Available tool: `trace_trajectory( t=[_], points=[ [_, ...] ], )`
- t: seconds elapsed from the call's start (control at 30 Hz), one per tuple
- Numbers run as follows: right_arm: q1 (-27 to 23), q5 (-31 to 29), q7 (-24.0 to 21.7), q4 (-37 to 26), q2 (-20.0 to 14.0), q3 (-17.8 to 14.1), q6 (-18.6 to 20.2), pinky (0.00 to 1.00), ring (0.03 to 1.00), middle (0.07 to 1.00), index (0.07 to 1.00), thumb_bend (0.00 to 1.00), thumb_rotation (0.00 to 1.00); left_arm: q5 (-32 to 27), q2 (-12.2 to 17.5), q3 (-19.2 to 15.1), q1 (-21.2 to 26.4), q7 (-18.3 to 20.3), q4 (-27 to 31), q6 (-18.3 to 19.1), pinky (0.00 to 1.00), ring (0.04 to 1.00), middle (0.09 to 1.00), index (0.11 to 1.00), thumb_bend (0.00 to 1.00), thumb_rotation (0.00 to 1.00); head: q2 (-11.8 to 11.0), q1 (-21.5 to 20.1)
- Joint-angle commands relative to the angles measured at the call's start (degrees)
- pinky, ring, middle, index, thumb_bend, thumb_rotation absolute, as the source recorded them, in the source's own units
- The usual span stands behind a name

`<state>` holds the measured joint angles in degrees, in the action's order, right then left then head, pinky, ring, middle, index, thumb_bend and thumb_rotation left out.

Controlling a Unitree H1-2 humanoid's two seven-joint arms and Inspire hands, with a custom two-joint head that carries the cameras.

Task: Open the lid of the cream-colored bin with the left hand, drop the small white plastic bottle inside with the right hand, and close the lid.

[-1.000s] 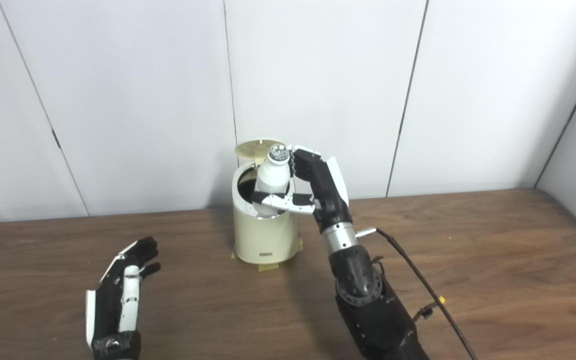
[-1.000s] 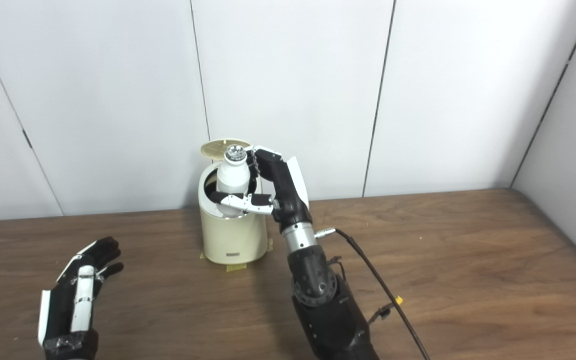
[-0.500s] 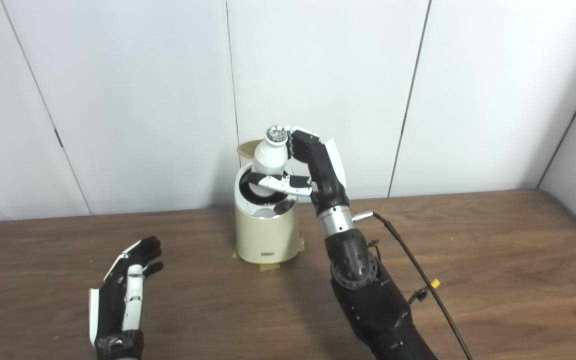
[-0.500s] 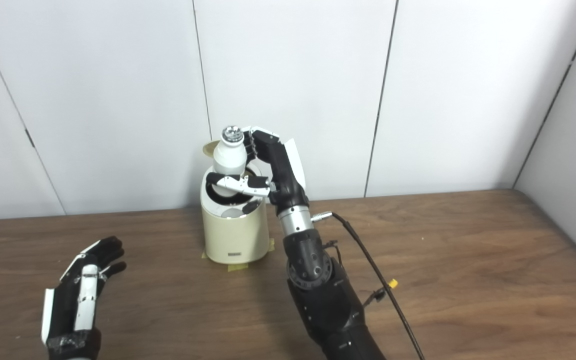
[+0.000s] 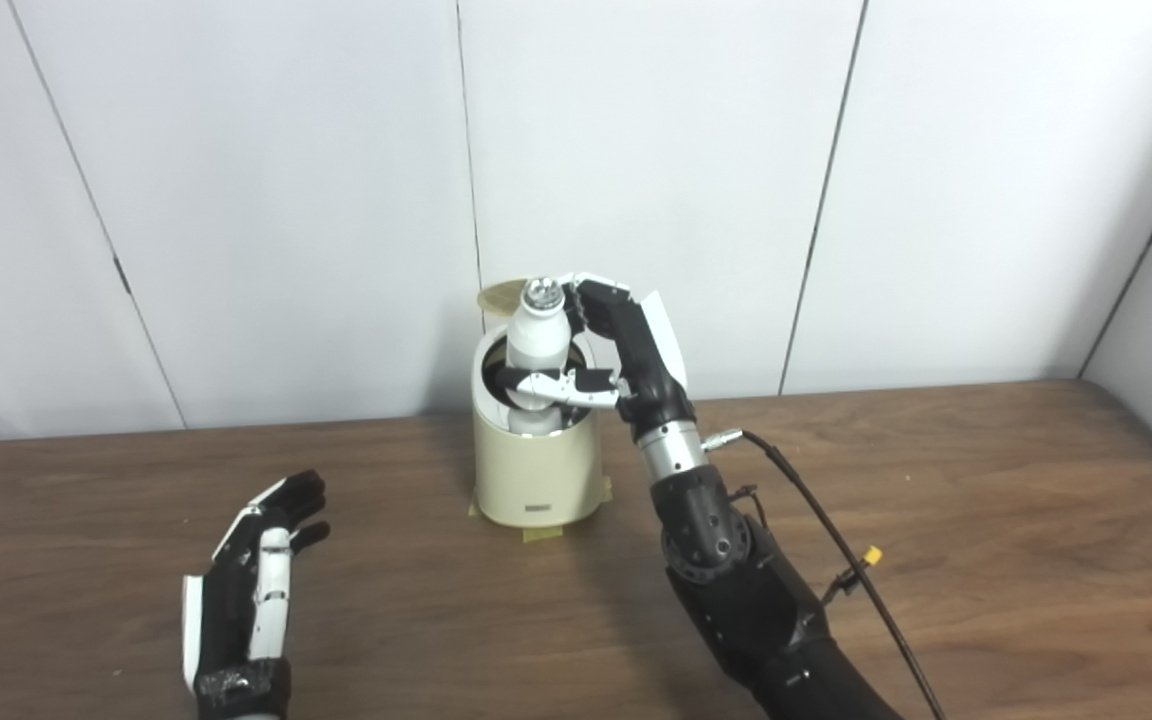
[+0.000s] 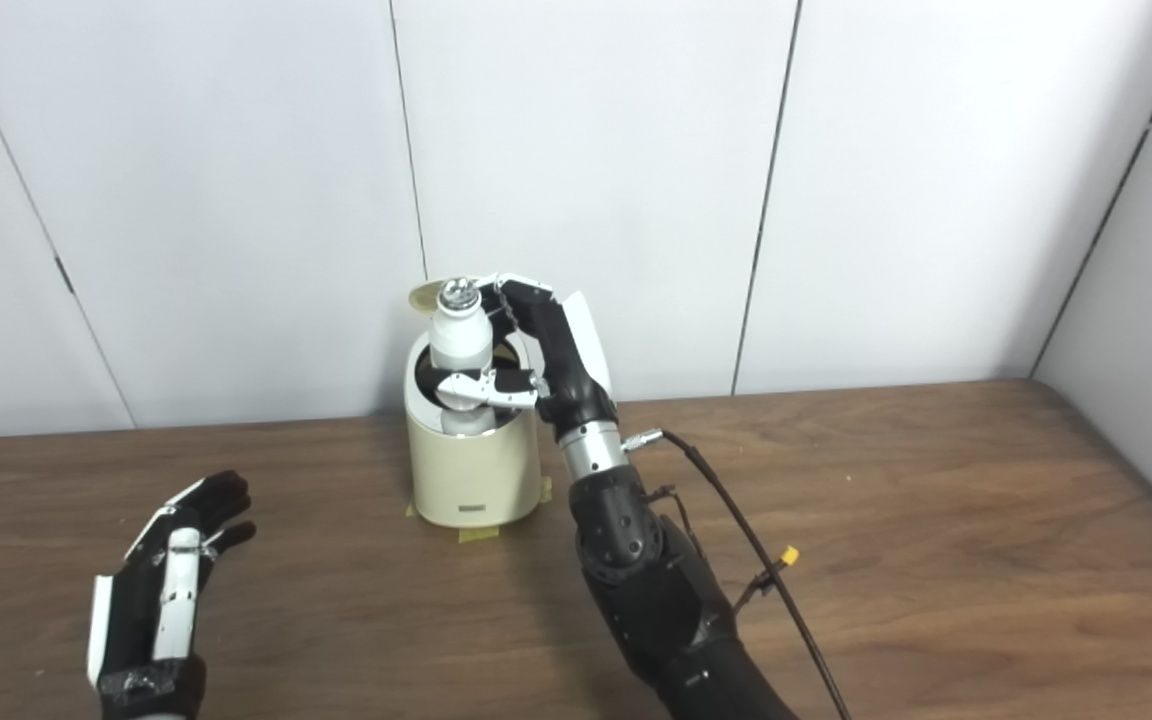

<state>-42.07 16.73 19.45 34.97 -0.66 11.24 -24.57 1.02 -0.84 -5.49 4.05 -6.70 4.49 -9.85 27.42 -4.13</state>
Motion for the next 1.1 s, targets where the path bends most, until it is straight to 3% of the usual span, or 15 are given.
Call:
trace_trajectory(
  t=[0.0,0.47,1.07],
  points=[
    [-2.78,0.04,2.09,-0.57,-0.53,0.84,-2.35,0.35,0.417,0.508,0.501,0.50,0.00,0.78,-0.12,0.33,1.75,-0.20,1.63,-0.92,0.73,0.787,0.771,0.749,0.19,0.77,0.05,0.00],
    [-3.27,0.88,8.90,0.25,-2.76,7.15,-2.35,0.37,0.423,0.492,0.504,0.50,0.00,0.76,-0.23,0.34,1.68,-0.23,1.80,-0.86,0.73,0.788,0.771,0.750,0.18,0.76,-0.05,0.10],
    [-6.50,0.52,13.62,0.34,-4.60,13.11,-2.35,0.37,0.436,0.493,0.488,0.50,0.00,1.56,-0.40,0.96,1.10,-0.26,2.18,-1.22,0.74,0.795,0.773,0.747,0.19,0.79,-0.20,1.04]
  ],
)
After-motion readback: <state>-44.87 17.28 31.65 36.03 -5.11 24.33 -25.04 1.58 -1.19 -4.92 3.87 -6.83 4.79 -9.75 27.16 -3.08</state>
